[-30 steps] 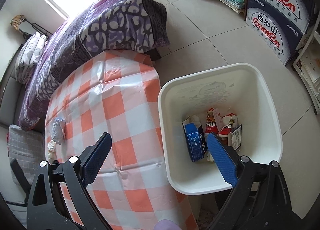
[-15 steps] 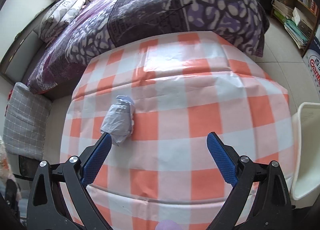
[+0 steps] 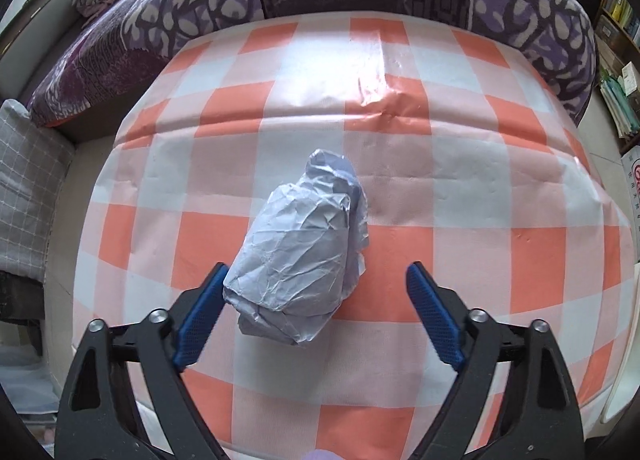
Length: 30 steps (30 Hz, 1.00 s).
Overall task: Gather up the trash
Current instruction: 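Grasp the crumpled grey paper with the right tool while the left tool holds the bundle, then carry the grey paper in the right tool and the bundle in the left tool to the bin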
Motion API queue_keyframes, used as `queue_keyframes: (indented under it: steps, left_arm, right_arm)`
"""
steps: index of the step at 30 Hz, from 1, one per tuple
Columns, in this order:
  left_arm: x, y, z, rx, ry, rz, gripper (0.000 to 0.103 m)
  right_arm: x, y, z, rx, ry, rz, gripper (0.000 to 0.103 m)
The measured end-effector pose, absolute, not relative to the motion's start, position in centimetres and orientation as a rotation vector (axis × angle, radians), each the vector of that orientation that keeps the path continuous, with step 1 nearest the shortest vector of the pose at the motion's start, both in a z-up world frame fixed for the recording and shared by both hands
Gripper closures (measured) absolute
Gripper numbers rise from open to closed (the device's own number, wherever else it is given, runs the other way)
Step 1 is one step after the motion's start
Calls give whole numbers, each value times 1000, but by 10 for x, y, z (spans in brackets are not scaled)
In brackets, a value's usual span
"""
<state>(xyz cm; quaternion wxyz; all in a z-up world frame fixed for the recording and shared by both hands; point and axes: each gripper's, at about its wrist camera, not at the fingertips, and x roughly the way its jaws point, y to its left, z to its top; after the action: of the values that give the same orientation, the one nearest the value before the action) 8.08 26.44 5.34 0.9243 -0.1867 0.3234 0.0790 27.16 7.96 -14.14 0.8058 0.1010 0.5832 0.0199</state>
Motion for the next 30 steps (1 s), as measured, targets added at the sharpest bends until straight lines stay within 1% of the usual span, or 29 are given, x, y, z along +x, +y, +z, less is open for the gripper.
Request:
queue_keyframes:
  steps: [1,3,5,9,14,19,25,30]
  left_arm:
    - [81,265,53,-382,666,168,78]
    - [80,265,52,-373,674,182,78]
    - [79,267,50,-377,682,195,78]
    - [78,271,47,-408,672,209,78]
    - [72,269,55,-417,625,213,78]
    - [71,266,58,-434,609,200,78]
    - [69,259,61,-432,597,185,78]
    - [72,248,59,-413,609,169,78]
  right_arm:
    - [271,80,-145,216,1273,67,55]
    - [266,84,-139,162,1242,127,59]
    - [260,84,-128,155,1209,184,60]
    - [247,78,-93,163,1094,230,60]
    - [229,72,-33,151,936,277,60]
    - [211,65,9,131,824,279,60]
    - [186,51,36,143,762,273,60]
    - [164,35,43,145,736,250,59]
